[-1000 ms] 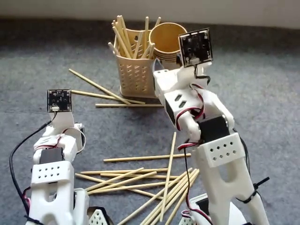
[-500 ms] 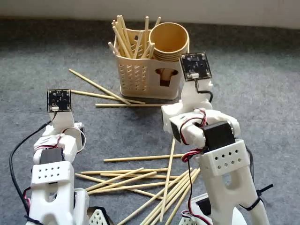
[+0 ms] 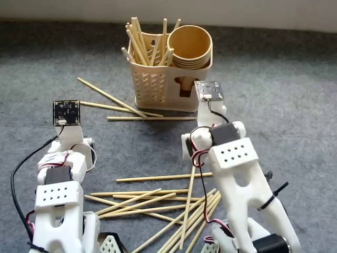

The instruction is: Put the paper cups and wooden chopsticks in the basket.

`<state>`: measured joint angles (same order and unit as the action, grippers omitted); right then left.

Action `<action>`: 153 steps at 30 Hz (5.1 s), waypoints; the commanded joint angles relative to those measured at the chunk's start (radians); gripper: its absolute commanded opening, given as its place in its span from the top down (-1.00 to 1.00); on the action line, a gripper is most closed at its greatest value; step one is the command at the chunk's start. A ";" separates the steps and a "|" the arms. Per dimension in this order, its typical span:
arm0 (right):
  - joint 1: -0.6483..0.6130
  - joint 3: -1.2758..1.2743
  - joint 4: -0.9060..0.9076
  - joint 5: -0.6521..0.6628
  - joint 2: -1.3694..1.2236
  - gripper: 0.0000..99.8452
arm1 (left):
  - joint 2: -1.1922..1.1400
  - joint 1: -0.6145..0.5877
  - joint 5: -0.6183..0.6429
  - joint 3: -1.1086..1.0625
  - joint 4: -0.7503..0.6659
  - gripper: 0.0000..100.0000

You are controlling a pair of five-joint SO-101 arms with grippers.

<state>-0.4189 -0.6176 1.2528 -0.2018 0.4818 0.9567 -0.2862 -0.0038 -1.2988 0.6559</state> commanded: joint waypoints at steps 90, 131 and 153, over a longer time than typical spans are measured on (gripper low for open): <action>-0.056 0.252 -0.117 -0.037 0.176 0.99 | 0.018 -0.008 -0.060 -0.008 -0.021 0.80; -0.024 0.335 -1.340 0.138 0.090 0.99 | 0.018 -0.012 -0.060 -0.008 -0.021 0.80; 0.044 0.259 -1.463 0.140 -0.119 0.99 | 0.018 -0.013 -0.060 -0.008 -0.021 0.79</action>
<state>-0.3851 -0.3445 -0.1834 -0.0729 0.3514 0.9567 -0.2862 -0.0591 -1.3111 0.6559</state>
